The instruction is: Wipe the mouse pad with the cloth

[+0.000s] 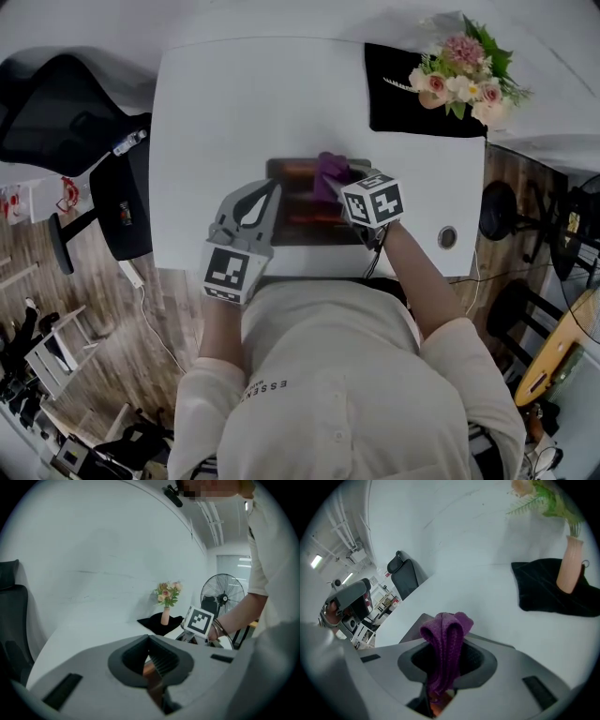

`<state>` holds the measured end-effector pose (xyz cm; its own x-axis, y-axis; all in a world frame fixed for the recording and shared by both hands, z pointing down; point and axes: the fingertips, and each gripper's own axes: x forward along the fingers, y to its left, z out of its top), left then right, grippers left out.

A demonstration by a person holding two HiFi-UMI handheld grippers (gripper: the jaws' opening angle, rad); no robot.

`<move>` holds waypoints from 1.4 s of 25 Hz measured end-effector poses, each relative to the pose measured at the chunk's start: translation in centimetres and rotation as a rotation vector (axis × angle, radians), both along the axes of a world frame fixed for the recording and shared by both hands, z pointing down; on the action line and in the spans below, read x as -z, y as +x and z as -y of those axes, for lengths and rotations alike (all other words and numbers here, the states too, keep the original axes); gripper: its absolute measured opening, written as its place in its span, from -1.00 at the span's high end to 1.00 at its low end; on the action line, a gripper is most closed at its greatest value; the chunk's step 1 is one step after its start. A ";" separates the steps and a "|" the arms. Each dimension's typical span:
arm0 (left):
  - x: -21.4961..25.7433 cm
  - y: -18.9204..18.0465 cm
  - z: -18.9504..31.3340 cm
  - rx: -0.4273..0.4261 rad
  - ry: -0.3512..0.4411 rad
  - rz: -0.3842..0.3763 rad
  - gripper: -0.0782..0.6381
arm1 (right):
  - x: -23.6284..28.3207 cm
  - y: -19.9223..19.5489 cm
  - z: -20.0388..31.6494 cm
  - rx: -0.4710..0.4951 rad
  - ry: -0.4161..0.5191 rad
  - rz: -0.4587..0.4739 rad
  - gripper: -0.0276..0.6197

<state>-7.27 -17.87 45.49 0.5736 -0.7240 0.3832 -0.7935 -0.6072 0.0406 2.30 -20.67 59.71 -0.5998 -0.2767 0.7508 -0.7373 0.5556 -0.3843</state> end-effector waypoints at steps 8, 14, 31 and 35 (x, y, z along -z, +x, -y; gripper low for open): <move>0.0 2.9 0.1 -0.024 -0.002 0.008 0.78 | 0.0 5.0 0.1 -0.052 -0.004 -0.018 0.61; -0.3 4.4 -0.2 -0.037 -0.008 0.012 0.78 | -0.3 8.1 0.1 -0.090 -0.010 -0.036 0.61; 0.9 2.0 -1.2 -0.043 0.015 0.005 0.78 | 3.6 6.6 -1.1 -0.105 0.027 -0.070 0.61; 0.6 -0.6 -1.2 -0.022 0.010 0.000 0.78 | 3.8 1.9 -2.6 -0.050 0.005 -0.030 0.61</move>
<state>-7.87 -16.72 44.89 0.5898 -0.7149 0.3756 -0.7797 -0.6252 0.0342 4.18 -18.04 55.93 -0.5628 -0.3095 0.7664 -0.7751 0.5199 -0.3592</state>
